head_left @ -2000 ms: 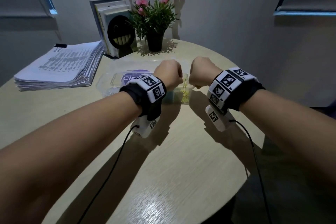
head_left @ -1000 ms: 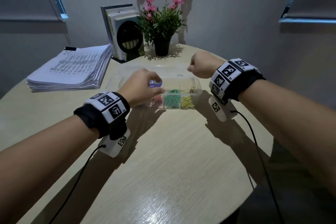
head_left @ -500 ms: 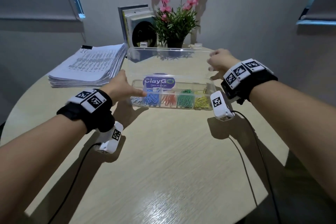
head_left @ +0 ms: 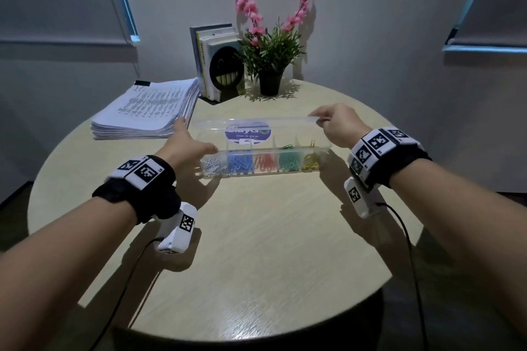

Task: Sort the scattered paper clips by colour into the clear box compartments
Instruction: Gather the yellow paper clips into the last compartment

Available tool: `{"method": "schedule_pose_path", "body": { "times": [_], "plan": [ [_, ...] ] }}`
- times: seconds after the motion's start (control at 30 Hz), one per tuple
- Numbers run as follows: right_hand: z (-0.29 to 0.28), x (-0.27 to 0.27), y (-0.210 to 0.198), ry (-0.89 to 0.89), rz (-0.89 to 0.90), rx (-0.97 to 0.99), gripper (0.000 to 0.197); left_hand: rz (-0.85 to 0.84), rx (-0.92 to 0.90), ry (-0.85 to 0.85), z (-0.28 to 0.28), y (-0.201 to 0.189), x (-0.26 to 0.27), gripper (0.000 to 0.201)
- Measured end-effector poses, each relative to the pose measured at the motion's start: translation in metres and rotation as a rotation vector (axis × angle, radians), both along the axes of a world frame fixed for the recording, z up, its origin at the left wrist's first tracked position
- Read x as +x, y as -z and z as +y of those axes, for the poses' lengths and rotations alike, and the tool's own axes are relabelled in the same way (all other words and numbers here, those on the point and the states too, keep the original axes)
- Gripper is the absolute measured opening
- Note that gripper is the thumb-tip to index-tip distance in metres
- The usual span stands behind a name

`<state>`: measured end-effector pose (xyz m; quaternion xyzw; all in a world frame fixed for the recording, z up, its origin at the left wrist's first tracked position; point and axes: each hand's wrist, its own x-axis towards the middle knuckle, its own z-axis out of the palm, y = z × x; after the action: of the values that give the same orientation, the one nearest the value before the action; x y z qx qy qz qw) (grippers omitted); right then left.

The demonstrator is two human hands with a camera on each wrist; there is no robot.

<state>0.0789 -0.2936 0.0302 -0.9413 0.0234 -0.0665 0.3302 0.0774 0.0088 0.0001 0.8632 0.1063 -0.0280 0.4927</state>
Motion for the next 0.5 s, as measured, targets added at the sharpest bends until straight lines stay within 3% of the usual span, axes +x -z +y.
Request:
{"method": "schedule_pose_path", "body": {
  "times": [0.13,0.33,0.43,0.5],
  "plan": [
    [-0.002,-0.009,0.000,-0.027,0.204,-0.094,0.065,0.029,-0.180,0.006,0.005,0.000,0.003,0.086],
    [0.004,-0.007,0.015,0.107,0.224,0.279,0.044,0.043,-0.211,-0.024,0.001,0.004,0.009,0.054],
    [0.012,-0.001,0.006,0.145,0.183,0.371,0.041,-0.006,-0.212,-0.048,-0.002,-0.004,0.014,0.044],
    [0.016,0.004,-0.012,0.157,0.146,0.379,0.040,-0.052,-0.245,-0.059,-0.004,-0.018,0.016,0.024]
  ]
}}
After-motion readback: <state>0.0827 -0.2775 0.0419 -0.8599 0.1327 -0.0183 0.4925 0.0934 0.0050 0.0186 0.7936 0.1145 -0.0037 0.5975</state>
